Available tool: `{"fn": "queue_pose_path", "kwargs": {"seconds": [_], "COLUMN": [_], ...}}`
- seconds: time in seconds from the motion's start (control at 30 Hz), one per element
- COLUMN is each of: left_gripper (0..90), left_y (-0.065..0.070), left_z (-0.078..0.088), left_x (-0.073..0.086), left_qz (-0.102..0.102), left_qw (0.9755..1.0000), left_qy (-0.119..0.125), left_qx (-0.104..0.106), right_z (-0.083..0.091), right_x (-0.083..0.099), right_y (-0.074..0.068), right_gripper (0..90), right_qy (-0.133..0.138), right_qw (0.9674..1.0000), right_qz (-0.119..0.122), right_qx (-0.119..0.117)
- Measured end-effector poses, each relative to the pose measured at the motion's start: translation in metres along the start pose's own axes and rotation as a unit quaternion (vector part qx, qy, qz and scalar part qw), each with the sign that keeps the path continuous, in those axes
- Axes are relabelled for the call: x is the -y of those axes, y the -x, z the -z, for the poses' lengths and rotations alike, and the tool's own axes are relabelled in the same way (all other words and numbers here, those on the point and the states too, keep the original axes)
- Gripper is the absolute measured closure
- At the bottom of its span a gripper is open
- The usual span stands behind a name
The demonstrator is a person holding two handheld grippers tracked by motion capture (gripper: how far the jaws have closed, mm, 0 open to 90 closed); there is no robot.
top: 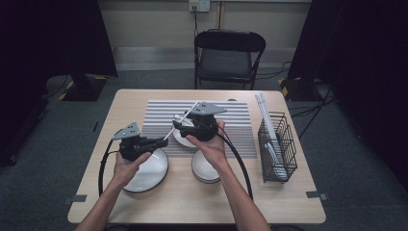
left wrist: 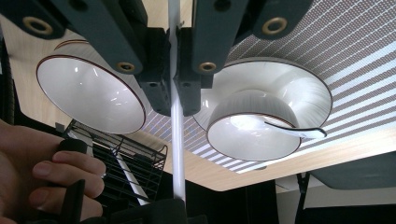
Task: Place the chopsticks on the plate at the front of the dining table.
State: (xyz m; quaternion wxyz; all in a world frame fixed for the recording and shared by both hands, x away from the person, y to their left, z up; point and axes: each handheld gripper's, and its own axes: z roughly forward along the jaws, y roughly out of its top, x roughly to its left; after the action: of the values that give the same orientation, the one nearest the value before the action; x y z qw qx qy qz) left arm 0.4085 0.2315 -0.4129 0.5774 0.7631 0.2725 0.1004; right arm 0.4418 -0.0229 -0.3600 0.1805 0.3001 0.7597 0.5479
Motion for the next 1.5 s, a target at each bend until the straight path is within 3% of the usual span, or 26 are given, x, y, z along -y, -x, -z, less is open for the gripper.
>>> {"fn": "queue_pose_path", "kwargs": {"seconds": [0.3,0.67,0.93,1.13,1.4,1.5], "left_gripper": [86.2,86.1,86.2,86.1,86.2,86.1], "left_y": [0.001,0.002,0.005,0.004,0.004,0.005], "left_z": [0.000,-0.002,-0.004,-0.002,-0.003,-0.006], "left_x": [0.000,0.000,-0.001,-0.001,0.000,0.000], "left_qz": [-0.001,-0.006,-0.012,-0.013,-0.010,-0.014], "left_qw": [1.0000,1.0000,0.9999,0.9999,0.9999,0.9998], "left_qy": [0.005,-0.002,-0.006,-0.006,-0.009,-0.011], "left_qx": [-0.002,-0.003,0.002,0.002,0.003,0.005], "right_z": [0.001,0.005,0.010,0.011,0.013,0.013], "right_x": [0.001,0.002,0.003,0.005,0.006,0.004], "right_y": [0.001,0.003,0.010,0.016,0.016,0.016], "right_gripper": [31.9,31.8,28.0,21.1,21.4,22.0], "right_qy": [-0.012,-0.006,0.003,-0.010,-0.014,0.001], "right_qw": [0.9999,0.9999,0.9998,0.9994,0.9993,0.9992], "right_qz": [-0.001,-0.010,-0.020,-0.028,-0.026,-0.034], "right_qx": [-0.003,-0.009,0.002,0.016,0.025,0.023]}}
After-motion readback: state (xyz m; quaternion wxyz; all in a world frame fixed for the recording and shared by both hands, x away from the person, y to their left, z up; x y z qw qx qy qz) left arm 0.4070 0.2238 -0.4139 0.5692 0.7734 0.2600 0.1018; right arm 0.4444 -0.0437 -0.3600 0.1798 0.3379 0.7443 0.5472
